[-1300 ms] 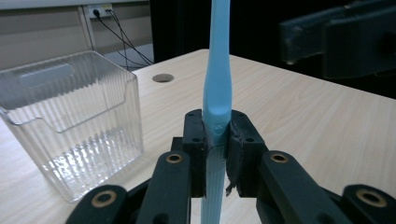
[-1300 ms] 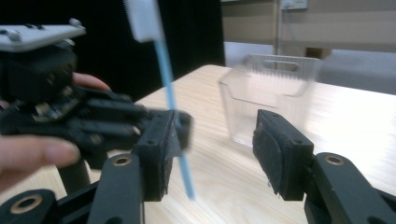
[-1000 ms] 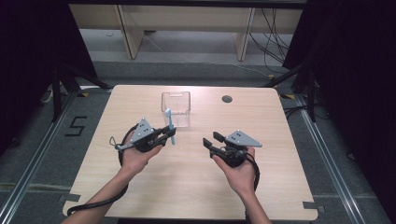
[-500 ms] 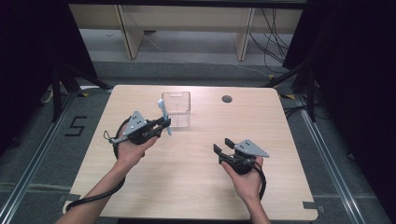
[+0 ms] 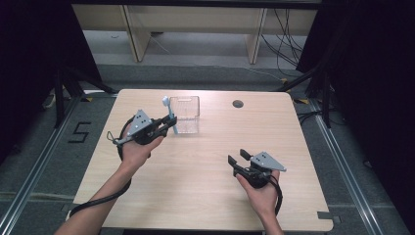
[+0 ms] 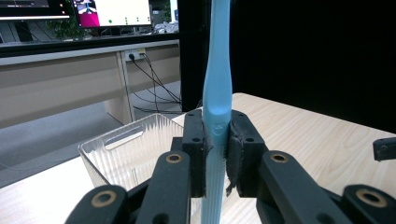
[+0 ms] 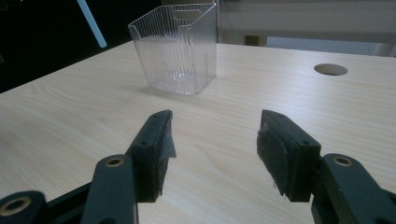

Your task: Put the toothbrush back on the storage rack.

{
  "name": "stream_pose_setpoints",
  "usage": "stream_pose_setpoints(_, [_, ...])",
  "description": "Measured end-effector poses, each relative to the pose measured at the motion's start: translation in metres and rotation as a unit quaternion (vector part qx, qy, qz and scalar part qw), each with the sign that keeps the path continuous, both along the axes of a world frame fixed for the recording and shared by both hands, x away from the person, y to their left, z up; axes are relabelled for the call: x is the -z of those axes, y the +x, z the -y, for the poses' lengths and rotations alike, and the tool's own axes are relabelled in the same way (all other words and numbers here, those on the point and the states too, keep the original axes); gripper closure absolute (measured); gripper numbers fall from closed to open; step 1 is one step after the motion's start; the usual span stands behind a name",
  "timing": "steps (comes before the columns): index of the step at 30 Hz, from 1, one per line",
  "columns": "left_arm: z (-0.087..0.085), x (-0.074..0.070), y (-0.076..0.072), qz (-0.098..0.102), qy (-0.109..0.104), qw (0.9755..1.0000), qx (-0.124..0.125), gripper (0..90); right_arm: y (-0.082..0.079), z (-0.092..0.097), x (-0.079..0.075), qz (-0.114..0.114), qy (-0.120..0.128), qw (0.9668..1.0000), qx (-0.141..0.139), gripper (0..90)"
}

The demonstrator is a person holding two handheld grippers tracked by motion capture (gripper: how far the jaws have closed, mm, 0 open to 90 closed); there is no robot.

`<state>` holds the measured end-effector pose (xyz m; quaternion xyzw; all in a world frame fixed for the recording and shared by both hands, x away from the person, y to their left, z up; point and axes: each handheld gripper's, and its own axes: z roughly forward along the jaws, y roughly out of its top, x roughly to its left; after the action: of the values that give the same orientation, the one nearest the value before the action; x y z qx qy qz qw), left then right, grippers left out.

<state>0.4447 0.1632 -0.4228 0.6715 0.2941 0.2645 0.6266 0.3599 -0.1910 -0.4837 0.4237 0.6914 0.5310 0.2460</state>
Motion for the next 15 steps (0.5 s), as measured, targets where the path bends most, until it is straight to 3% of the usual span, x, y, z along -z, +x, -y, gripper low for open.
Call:
stream_pose_setpoints(2, [-0.002, -0.001, 0.003, 0.002, 0.011, 0.9999, 0.001, 78.3, 0.0, 0.0, 0.002, 0.008, -0.002, 1.0, 0.001, 45.4])
stream_pose_setpoints(5, [-0.003, -0.002, 0.007, 0.005, 0.01, 0.9999, -0.003, 78.3, -0.001, -0.001, 0.003, -0.005, -0.001, 1.0, -0.003, 45.7])
stream_pose_setpoints(15, [-0.004, -0.006, 0.016, 0.011, 0.012, 0.9998, -0.009, 78.3, 0.0, -0.003, 0.004, 0.006, -0.008, 0.9999, -0.002, 46.0])
